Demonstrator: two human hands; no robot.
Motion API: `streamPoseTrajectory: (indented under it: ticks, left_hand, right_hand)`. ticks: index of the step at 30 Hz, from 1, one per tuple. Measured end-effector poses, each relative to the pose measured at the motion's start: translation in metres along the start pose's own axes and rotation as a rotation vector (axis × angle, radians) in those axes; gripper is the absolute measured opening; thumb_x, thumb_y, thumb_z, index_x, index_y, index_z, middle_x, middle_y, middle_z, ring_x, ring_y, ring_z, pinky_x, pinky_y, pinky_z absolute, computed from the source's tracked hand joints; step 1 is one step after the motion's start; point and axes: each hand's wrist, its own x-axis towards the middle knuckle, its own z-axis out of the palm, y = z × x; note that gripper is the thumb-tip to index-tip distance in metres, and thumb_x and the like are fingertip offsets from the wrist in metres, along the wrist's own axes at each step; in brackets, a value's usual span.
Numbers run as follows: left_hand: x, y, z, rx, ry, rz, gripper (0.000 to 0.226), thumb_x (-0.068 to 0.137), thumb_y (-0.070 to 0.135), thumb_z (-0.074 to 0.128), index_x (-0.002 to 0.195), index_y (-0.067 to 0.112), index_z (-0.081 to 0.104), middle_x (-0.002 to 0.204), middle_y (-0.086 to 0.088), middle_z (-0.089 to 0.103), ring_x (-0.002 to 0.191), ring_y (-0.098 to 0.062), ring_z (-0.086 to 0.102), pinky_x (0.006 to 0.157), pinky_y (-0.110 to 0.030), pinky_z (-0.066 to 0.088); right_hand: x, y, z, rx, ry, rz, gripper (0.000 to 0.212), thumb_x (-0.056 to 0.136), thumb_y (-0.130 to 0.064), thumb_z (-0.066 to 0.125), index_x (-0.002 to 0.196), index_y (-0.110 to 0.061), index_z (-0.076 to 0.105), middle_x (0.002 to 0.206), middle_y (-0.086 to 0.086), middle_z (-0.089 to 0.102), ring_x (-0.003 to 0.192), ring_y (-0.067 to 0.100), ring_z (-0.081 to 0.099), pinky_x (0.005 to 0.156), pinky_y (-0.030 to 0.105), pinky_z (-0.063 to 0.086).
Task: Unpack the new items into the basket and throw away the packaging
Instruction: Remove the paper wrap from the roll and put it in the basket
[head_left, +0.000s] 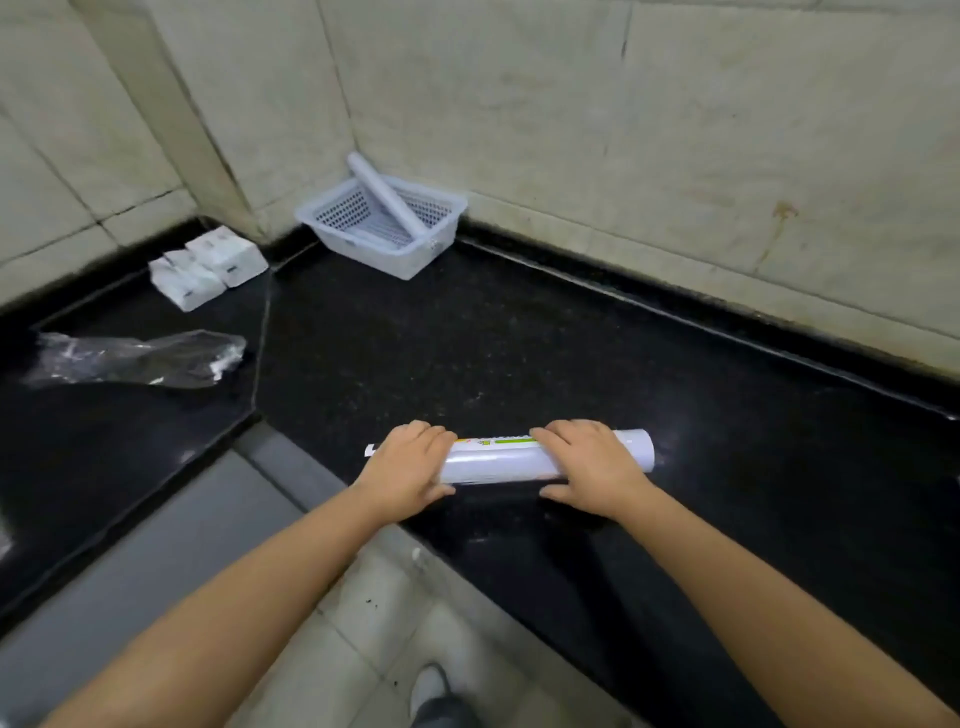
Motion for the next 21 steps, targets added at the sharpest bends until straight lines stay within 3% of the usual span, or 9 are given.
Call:
streamPoseTrajectory:
  ticks: [5, 9, 13, 21]
  left_hand:
    - [-0.024, -0.052, 0.01, -0.059, 0.046, -0.016, 0.06, 0.08, 0.039, 0.065, 0.128, 0.006, 0.05, 0.127, -0.009, 0.057, 0.114, -0.026, 0.052, 0.1, -0.03, 0.039]
    - [-0.009, -0.114, 0.021, -0.088, 0.06, -0.053, 0.061, 0.083, 0.038, 0.061, 0.134, 0.009, 0.044, 0.135, -0.006, 0.051, 0.122, -0.02, 0.046, 0.105, -0.029, 0.03]
    - [0.041, -0.185, 0.028, -0.035, 0.048, -0.062, 0.061, 0.085, 0.041, 0.055, 0.139, 0.02, 0.035, 0.142, 0.004, 0.043, 0.13, -0.016, 0.037, 0.112, -0.031, 0.017]
    - [0.136, -0.294, 0.044, -0.156, -0.021, 0.024, 0.06, 0.086, 0.036, 0.057, 0.138, 0.018, 0.035, 0.142, 0.001, 0.041, 0.131, -0.016, 0.036, 0.112, -0.029, 0.02]
  right_hand:
    - [0.05, -0.035, 0.009, -0.046, -0.021, -0.068, 0.064, 0.084, -0.037, 0.056, 0.139, -0.019, 0.028, 0.135, 0.003, 0.043, 0.121, 0.023, 0.04, 0.103, 0.034, 0.03]
    - [0.104, -0.058, 0.016, -0.048, 0.009, -0.07, 0.061, 0.084, -0.036, 0.054, 0.137, -0.017, 0.032, 0.133, 0.003, 0.046, 0.118, 0.023, 0.042, 0.098, 0.033, 0.033]
    - [0.172, -0.073, 0.02, -0.026, 0.045, 0.035, 0.056, 0.084, -0.034, 0.054, 0.134, -0.016, 0.036, 0.13, 0.005, 0.049, 0.114, 0.026, 0.045, 0.095, 0.035, 0.035]
    - [0.295, -0.083, 0.019, 0.015, -0.018, 0.258, 0.057, 0.086, -0.033, 0.055, 0.136, -0.018, 0.032, 0.137, 0.002, 0.043, 0.124, 0.021, 0.039, 0.105, 0.032, 0.027]
